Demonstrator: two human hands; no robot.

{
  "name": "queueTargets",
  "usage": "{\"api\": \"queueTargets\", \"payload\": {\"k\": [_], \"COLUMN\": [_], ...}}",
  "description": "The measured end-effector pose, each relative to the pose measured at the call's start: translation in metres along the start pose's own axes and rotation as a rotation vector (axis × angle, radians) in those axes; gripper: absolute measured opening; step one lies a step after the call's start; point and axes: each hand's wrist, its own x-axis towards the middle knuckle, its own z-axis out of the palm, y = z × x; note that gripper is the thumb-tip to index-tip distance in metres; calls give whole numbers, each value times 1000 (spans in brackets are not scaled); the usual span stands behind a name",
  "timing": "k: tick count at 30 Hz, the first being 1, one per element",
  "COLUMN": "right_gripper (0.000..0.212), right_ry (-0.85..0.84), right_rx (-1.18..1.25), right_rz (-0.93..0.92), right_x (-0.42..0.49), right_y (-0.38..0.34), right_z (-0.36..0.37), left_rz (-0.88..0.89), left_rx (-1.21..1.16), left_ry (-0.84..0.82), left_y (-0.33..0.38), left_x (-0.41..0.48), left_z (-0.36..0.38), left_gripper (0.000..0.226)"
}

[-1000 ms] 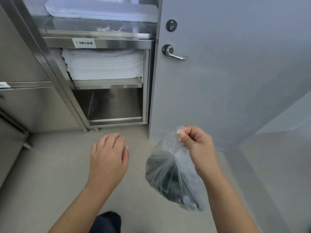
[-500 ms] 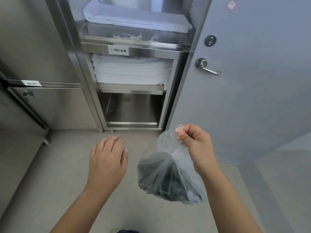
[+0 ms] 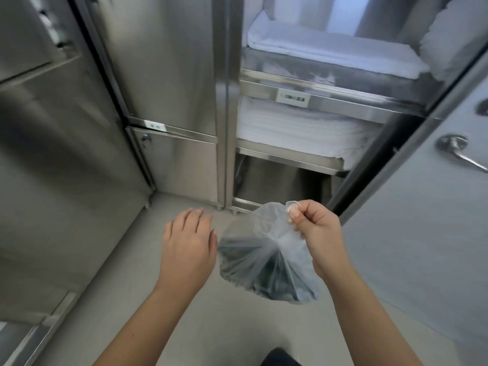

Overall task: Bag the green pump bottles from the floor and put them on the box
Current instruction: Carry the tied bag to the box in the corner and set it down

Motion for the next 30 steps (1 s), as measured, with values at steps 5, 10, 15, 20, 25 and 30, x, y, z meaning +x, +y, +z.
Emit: {"api": "queueTargets", "payload": {"k": [5,10,15,20,25,30], "right_gripper": [19,25,23,24,26,24], "right_ry": [-195,-448,-723,-986,-1187,-1332], "right_rx": [-6,16,28,37,21,-19], "right_rz": [-55,-58,-58,-103,-108,-121], "right_x": [36,64,80,89,85,63], "right_y": [-2,-2,-7,-10,-5,-3], "right_z": [48,93,132,165,198,224], "left_rz": [-186,-370,-582,-791,-1002,-1206], "left_rx": [24,106,157,228,295,333], "left_ry": [53,68,91,152,189,187], "left_y": [-23,-42,-43,-36,-24,-15], "left_x": [1,-13,-26,-38,-62,-91], "left_z": [-12,-20,-30,-35,-33,-31], "left_gripper": [35,34,35,34,34,36]}}
